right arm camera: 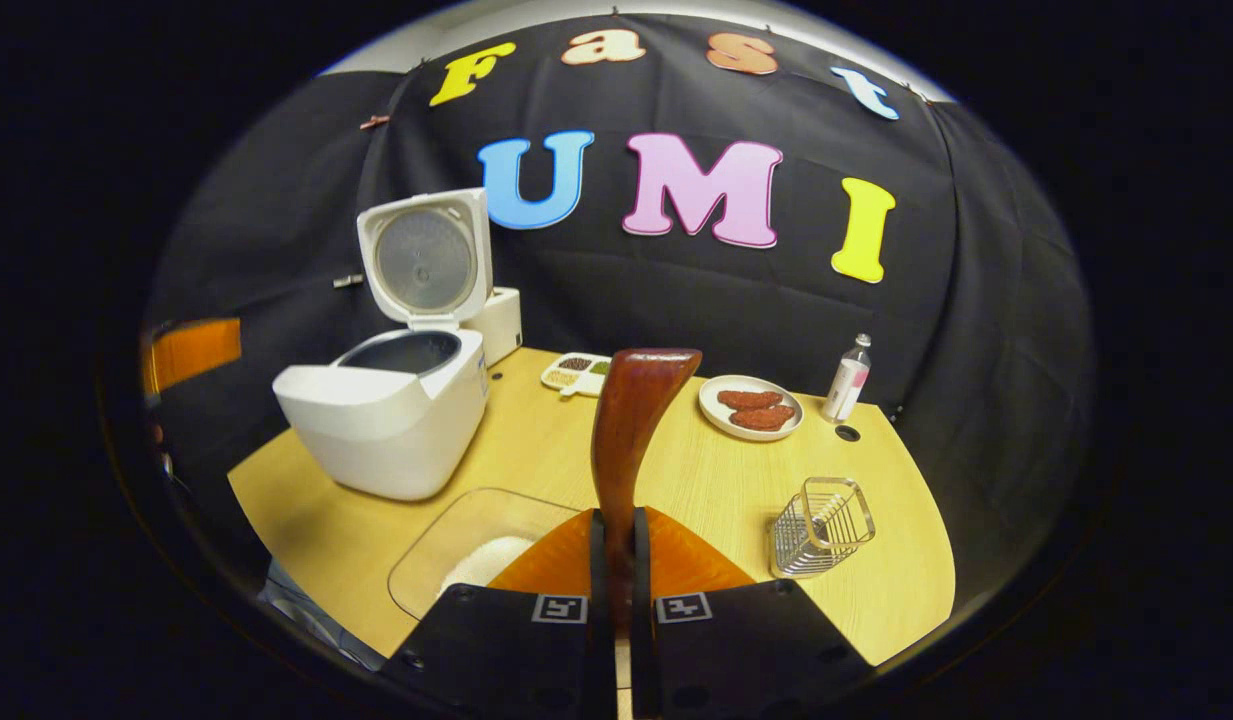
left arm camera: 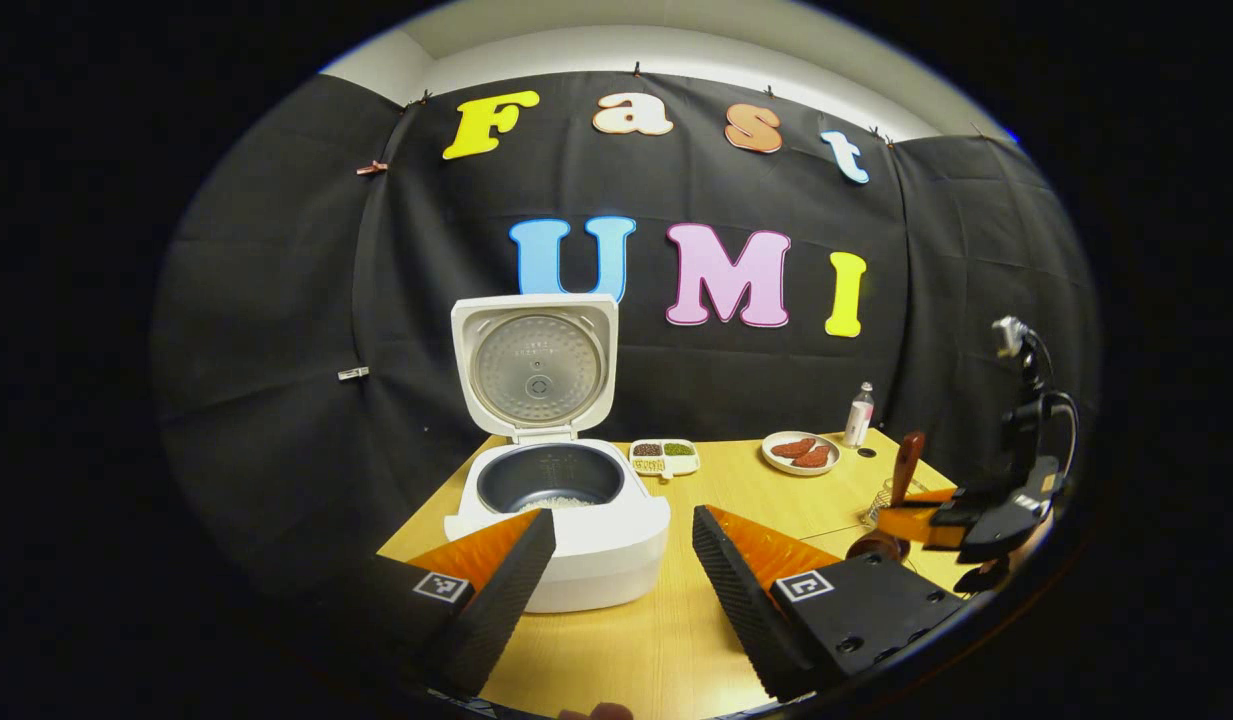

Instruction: Close the left gripper, press the button to open the rice cooker; take a wooden spoon from the chopstick holder with the right hand, scoop a spoonful of rice and pour it into the rice cooker, then put the wooden spoon back into the chopstick holder.

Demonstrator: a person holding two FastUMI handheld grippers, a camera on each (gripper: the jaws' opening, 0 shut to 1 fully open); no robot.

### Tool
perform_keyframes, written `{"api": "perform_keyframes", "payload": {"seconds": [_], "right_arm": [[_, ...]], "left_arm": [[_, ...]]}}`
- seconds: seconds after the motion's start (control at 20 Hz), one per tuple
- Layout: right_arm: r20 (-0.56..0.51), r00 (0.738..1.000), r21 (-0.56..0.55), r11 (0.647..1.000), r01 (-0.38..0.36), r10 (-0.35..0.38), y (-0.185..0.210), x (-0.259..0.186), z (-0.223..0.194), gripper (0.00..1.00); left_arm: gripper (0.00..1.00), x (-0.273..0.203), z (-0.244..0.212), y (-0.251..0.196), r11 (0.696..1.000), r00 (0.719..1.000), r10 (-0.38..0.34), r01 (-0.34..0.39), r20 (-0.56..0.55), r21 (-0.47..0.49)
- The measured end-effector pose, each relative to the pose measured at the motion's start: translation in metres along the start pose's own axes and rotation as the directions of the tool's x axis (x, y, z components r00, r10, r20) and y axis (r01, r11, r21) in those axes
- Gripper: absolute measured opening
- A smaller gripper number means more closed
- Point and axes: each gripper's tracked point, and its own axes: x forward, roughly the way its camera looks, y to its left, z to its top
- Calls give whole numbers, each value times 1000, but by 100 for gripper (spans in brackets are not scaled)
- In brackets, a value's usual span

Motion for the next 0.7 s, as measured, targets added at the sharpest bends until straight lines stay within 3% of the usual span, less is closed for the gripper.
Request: {"api": "perform_keyframes", "payload": {"seconds": [0.15, 0.35, 0.5, 0.7], "right_arm": [[-81, 996, -101, 995, 20, -28, 5, 18, -28, 10], [-190, 982, -54, 999, 7, -17, 20, 22, -55, 11], [-206, 978, 178, 984, 3, 34, 38, 16, -59, 11], [-195, 980, 470, 880, 65, 32, 37, 21, -61, 11]], "left_arm": [[95, -1, -5, 4, 1000, 1000, -3, 3, -9, -3], [95, -3, -9, 11, 1000, 1000, 11, -11, -16, -13], [95, -5, -12, 14, 1000, 1000, 22, -22, -19, -22], [96, -8, -14, 10, 1000, 1000, 16, -16, -20, -5]]}}
